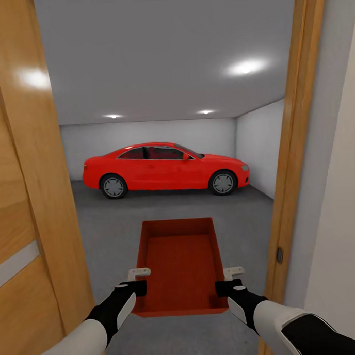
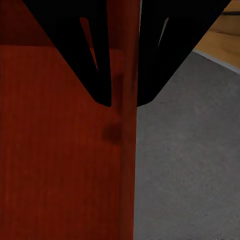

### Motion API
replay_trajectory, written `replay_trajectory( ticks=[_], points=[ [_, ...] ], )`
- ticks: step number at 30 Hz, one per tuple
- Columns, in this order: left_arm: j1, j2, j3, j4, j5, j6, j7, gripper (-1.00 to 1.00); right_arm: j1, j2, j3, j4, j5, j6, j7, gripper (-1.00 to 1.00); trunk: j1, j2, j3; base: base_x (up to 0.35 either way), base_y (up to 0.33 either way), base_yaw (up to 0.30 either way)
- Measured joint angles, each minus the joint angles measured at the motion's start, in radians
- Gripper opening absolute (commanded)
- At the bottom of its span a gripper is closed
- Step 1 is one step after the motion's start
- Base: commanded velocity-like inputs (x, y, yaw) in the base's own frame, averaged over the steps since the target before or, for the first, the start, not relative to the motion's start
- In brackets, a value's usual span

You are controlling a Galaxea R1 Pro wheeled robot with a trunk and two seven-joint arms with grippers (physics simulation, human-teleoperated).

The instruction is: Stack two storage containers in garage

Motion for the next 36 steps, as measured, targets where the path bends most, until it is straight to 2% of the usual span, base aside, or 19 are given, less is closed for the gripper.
replay_trajectory(
  ticks=[2,5,10,16,31,32,36],
  points=[
    [0.0,0.0,-0.001,0.001,0.002,-0.001,0.0,-1.0,0.0,0.0,0.0,0.0,0.0,0.0,0.0,-1.0,0.0,0.0,0.0,0.049,0.0,0.0],
    [-0.001,0.002,-0.027,0.009,0.033,-0.019,0.002,-1.0,0.0,-0.005,0.004,-0.001,0.001,-0.004,0.004,-1.0,0.0,0.0,0.0,0.0,0.0,0.0],
    [0.0,0.008,-0.042,0.008,0.051,-0.019,0.001,-1.0,0.001,0.0,0.0,-0.002,0.007,-0.003,-0.004,-1.0,0.0,0.0,0.0,0.007,0.0,0.0],
    [0.0,0.015,-0.063,0.004,0.069,-0.019,0.001,-1.0,0.001,0.003,0.001,-0.001,0.004,-0.005,-0.007,-1.0,0.0,0.0,0.0,0.232,0.0,0.0],
    [0.0,0.015,-0.06,0.003,0.065,-0.017,0.001,-1.0,0.001,0.003,-0.004,-0.001,0.009,-0.005,-0.008,-1.0,-0.001,0.0,0.0,0.319,0.0,0.0],
    [0.0,0.004,-0.019,0.01,0.029,-0.019,0.0,-1.0,0.001,0.001,0.002,-0.001,0.005,-0.005,-0.007,-1.0,-0.001,0.0,0.0,0.322,0.0,0.0],
    [0.0,0.004,-0.017,0.01,0.028,-0.019,-0.001,-1.0,0.001,0.001,0.003,-0.001,0.005,-0.005,-0.007,-1.0,-0.001,0.0,0.0,0.322,0.0,0.0]
  ],
)
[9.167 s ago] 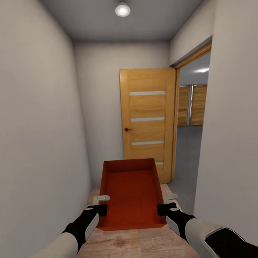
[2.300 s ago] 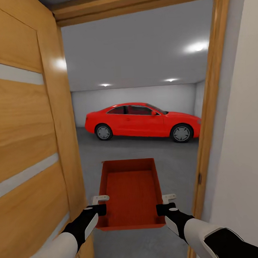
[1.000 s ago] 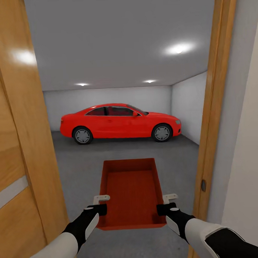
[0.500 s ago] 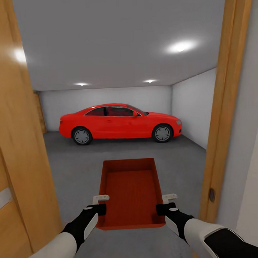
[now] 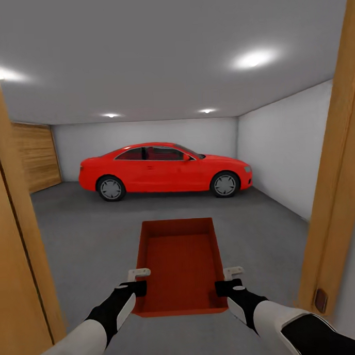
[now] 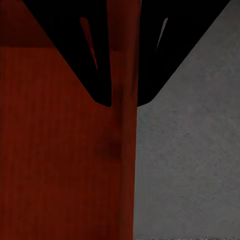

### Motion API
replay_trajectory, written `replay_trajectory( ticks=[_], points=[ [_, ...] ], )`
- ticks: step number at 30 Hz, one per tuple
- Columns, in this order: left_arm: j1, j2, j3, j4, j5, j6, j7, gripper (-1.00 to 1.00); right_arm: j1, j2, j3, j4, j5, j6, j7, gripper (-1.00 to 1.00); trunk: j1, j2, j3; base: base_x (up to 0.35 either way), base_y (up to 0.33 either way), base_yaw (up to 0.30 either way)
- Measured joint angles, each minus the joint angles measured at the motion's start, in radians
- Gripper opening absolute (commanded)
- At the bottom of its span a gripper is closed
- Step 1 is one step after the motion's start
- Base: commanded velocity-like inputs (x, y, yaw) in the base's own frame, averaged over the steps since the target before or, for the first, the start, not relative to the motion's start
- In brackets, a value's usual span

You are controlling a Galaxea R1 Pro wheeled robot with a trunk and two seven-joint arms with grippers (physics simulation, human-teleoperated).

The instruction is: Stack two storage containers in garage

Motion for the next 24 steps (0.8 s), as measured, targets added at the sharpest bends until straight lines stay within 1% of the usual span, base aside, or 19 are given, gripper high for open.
replay_trajectory(
  ticks=[24],
  points=[
    [0.0,0.0,-0.001,0.001,0.003,0.0,0.0,-1.0,0.0,0.0,0.0,0.0,0.0,0.001,0.001,-1.0,0.0,0.0,0.0,0.322,0.0,0.0]
  ],
)
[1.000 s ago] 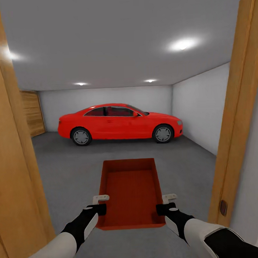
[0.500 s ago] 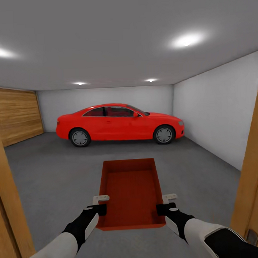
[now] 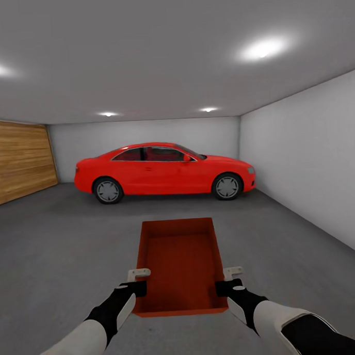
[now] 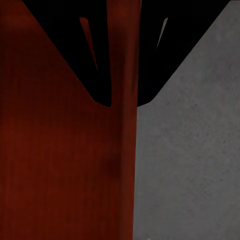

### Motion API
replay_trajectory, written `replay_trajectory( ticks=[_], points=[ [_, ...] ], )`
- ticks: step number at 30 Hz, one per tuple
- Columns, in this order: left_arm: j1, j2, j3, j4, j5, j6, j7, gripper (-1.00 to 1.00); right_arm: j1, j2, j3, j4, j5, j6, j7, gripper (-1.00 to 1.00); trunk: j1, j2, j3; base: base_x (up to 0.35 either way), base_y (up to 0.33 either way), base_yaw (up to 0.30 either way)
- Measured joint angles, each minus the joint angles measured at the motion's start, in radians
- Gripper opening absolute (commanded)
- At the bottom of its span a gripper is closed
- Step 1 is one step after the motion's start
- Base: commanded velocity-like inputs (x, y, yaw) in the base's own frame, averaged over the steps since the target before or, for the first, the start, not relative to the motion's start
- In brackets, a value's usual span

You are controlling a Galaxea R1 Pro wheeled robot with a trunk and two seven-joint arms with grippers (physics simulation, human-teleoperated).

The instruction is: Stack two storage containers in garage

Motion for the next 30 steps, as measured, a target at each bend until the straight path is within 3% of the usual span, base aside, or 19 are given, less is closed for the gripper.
replay_trajectory(
  ticks=[30],
  points=[
    [0.0,0.0,0.0,-0.001,-0.002,0.0,0.0,-1.0,0.0,0.0,0.001,0.0,-0.001,-0.001,0.0,-1.0,0.0,0.0,0.0,0.322,0.0,0.0]
  ],
)
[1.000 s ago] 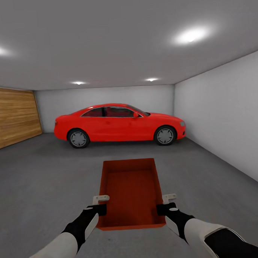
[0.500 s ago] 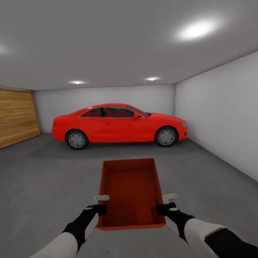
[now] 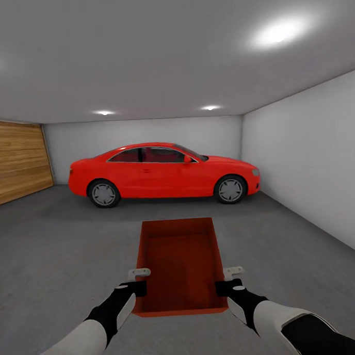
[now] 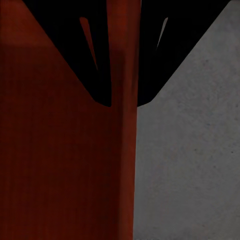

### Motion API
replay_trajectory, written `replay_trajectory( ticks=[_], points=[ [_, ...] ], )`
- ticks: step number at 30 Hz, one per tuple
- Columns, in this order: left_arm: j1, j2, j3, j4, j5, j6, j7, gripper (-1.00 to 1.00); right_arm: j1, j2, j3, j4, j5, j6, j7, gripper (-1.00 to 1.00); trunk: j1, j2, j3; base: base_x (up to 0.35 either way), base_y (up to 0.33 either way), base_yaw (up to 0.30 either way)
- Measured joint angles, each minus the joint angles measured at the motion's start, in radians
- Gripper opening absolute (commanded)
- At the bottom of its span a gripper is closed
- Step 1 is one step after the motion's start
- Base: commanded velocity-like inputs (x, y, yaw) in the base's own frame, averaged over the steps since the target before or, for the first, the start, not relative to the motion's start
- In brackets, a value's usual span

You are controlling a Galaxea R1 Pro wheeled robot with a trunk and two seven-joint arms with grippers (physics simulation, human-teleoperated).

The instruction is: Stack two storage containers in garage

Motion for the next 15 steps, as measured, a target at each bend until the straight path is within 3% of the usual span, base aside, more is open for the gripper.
replay_trajectory(
  ticks=[15],
  points=[
    [0.0,0.0,0.0,0.001,0.002,0.0,0.0,-1.0,0.0,0.0,0.0,0.0,0.001,0.001,0.0,-1.0,0.0,0.0,0.0,0.322,0.0,0.0]
  ],
)
